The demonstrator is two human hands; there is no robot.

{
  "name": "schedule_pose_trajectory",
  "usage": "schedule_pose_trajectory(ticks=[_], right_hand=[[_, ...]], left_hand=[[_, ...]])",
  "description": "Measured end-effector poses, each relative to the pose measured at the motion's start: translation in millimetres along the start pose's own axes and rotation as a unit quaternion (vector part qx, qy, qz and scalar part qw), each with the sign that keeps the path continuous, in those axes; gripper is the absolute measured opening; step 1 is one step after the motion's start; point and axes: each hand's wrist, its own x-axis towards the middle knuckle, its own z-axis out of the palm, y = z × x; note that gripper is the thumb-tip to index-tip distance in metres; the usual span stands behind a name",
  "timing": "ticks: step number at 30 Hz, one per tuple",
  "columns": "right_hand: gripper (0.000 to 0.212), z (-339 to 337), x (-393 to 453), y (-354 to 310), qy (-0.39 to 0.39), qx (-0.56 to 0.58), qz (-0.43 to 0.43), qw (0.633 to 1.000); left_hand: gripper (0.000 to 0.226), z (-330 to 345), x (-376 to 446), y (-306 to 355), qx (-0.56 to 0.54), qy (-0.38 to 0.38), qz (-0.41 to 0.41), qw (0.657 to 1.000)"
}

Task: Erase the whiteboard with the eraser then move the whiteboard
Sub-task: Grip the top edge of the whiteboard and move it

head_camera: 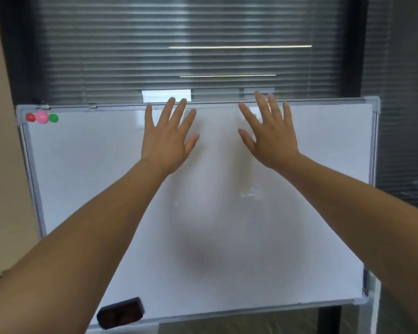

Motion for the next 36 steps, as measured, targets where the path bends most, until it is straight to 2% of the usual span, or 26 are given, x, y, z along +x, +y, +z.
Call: schedule_pose_trajectory(ticks=[6,10,15,19,23,25,31,36], right_hand=[[0.063,26.0,52.8,21.4,-0.005,-0.008,0.0,1.0],[0.077,41.3,76.9,36.3,0.017,0.0,-0.004,1.0],[0.057,49.9,92.8,46.5,0.037,0.028,-0.036,0.998],[0.052,56.8,99.3,49.4,0.068,0.022,-0.055,0.996],[0.046,65.9,106.2,46.5,0.094,0.067,-0.051,0.992],[0.049,69.6,110.0,42.3,0.108,0.07,-0.043,0.991],[0.055,77.9,118.4,23.8,0.148,0.088,-0.023,0.985],[0.057,79.6,124.1,6.3,0.157,0.105,-0.022,0.982]], left_hand=[[0.06,18.0,56.2,10.4,-0.017,0.026,-0.027,0.999],[0.06,28.1,80.6,15.3,-0.025,0.037,-0.04,0.998],[0.062,35.3,103.3,15.6,-0.036,0.027,-0.065,0.997],[0.056,37.6,113.7,12.4,-0.099,-0.002,-0.087,0.991],[0.045,49.1,112.8,5.4,-0.112,0.071,-0.067,0.989],[0.042,55.6,112.4,-0.5,-0.113,0.097,-0.056,0.987],[0.042,72.6,112.6,-21.8,-0.117,0.145,-0.039,0.982],[0.036,80.7,109.0,-39.6,-0.122,0.15,-0.037,0.98]])
